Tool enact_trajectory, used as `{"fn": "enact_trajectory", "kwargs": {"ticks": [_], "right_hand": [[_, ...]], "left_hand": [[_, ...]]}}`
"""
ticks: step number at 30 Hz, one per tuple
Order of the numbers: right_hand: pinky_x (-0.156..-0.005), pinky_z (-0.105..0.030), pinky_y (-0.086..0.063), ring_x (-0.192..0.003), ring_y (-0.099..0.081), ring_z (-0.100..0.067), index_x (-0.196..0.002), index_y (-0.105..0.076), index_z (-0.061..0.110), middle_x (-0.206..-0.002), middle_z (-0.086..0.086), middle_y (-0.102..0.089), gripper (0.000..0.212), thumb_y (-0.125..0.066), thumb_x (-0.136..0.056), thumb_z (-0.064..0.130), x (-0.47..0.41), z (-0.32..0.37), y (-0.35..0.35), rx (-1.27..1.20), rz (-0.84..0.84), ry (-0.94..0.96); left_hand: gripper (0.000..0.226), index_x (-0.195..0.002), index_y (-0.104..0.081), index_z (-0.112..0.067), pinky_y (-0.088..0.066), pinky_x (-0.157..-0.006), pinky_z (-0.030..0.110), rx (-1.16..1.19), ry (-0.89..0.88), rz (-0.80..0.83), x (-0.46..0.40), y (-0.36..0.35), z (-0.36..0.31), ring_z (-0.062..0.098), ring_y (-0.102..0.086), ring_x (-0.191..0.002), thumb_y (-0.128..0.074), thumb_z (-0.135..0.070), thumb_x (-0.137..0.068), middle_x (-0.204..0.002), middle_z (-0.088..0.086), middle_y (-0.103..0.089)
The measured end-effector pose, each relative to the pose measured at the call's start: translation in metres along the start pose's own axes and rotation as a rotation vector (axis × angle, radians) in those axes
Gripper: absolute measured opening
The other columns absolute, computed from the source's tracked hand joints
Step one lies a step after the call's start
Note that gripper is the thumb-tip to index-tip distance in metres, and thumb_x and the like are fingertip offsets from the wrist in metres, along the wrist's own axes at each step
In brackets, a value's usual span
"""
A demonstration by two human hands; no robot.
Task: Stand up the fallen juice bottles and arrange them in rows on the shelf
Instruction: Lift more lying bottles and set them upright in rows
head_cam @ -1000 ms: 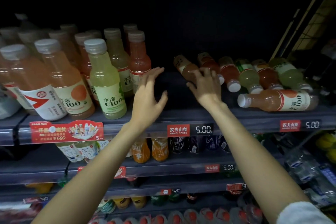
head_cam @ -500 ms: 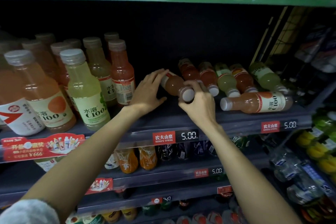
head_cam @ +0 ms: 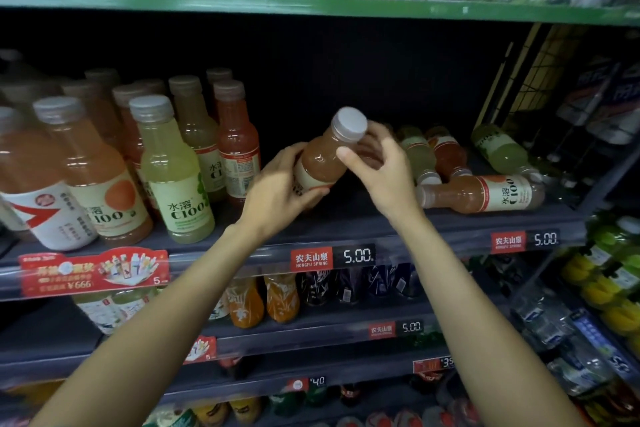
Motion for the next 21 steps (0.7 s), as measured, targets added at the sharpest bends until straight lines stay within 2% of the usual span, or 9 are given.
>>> {"fn": "enact_trajectory", "kwargs": {"ticks": [3,6,8,10,12,14,17,21], "right_hand": [[-0.087,-0.016,-0.047,-0.103,-0.058,0.008,-0.128,-0.050,0.022,-0.111,0.018,-0.060,0.039,-0.062,-0.091,0.021,0.003,-0.011,-0.018,0.053,0.133,-0.041],[-0.094,-0.036,-0.052,-0.110,-0.060,-0.004,-0.134,-0.043,0.041,-0.122,0.006,-0.062,0.044,-0.055,-0.095,0.027,0.013,-0.023,-0.039,-0.006,0.227,-0.073],[-0.095,-0.041,-0.051,-0.112,-0.060,-0.008,-0.134,-0.038,0.049,-0.122,0.003,-0.062,0.046,-0.053,-0.096,0.028,0.019,-0.026,-0.053,-0.021,0.272,-0.069],[-0.095,-0.041,-0.052,-0.112,-0.060,-0.009,-0.137,-0.038,0.044,-0.122,0.000,-0.063,0.048,-0.054,-0.095,0.027,0.020,-0.028,-0.066,-0.024,0.295,-0.068],[-0.094,-0.040,-0.052,-0.110,-0.061,-0.010,-0.136,-0.042,0.033,-0.120,-0.001,-0.064,0.046,-0.057,-0.093,0.027,0.017,-0.030,-0.079,-0.036,0.291,-0.080],[-0.092,-0.042,-0.053,-0.108,-0.062,-0.010,-0.129,-0.048,0.026,-0.117,0.000,-0.065,0.039,-0.060,-0.092,0.027,0.013,-0.035,-0.088,-0.055,0.272,-0.118],[-0.091,-0.044,-0.053,-0.107,-0.062,-0.011,-0.120,-0.053,0.027,-0.113,0.003,-0.065,0.032,-0.063,-0.089,0.028,0.008,-0.040,-0.101,-0.075,0.271,-0.142],[-0.097,-0.035,-0.048,-0.112,-0.057,-0.010,-0.127,-0.055,0.026,-0.119,0.003,-0.062,0.037,-0.060,-0.091,0.028,0.000,-0.039,-0.113,0.044,0.340,-0.108]], "left_hand": [[0.077,-0.137,-0.041,-0.017,-0.053,-0.084,0.038,-0.002,0.115,-0.074,0.011,0.011,0.002,0.024,-0.063,-0.108,-0.073,-0.053,-0.076,-0.124,0.005,-0.063],[0.080,-0.129,-0.051,-0.015,-0.051,-0.079,0.033,-0.089,0.206,-0.205,0.028,0.026,0.004,0.025,-0.067,-0.099,-0.070,-0.066,-0.071,-0.111,0.007,-0.070],[0.079,-0.121,-0.056,-0.012,-0.051,-0.076,0.033,-0.129,0.259,-0.275,0.039,0.038,0.005,0.026,-0.068,-0.094,-0.069,-0.068,-0.068,-0.106,0.007,-0.071],[0.076,-0.116,-0.055,-0.009,-0.053,-0.076,0.036,-0.168,0.284,-0.305,0.047,0.047,0.008,0.026,-0.067,-0.093,-0.068,-0.067,-0.068,-0.105,0.008,-0.070],[0.074,-0.121,-0.051,-0.005,-0.051,-0.078,0.036,-0.187,0.263,-0.308,0.050,0.053,0.013,0.027,-0.065,-0.099,-0.071,-0.058,-0.072,-0.111,0.010,-0.067],[0.073,-0.130,-0.046,-0.005,-0.045,-0.081,0.027,-0.191,0.200,-0.319,0.052,0.059,0.014,0.024,-0.059,-0.107,-0.075,-0.046,-0.076,-0.120,0.012,-0.060],[0.067,-0.134,-0.045,-0.006,-0.036,-0.089,0.019,-0.269,0.063,-0.382,0.057,0.063,0.013,0.023,-0.047,-0.114,-0.077,-0.028,-0.080,-0.125,0.015,-0.051],[0.056,-0.130,-0.050,-0.007,-0.036,-0.095,0.034,-0.478,-0.006,-0.460,0.061,0.064,0.020,0.028,-0.040,-0.114,-0.072,-0.030,-0.084,-0.126,0.019,-0.052]]}}
Point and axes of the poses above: each hand's wrist, its own x-axis away from the middle knuckle, its own y-axis out of the back of the hand, z = x × y, the point moved 4 cm from there along -x, towards the middle knuckle
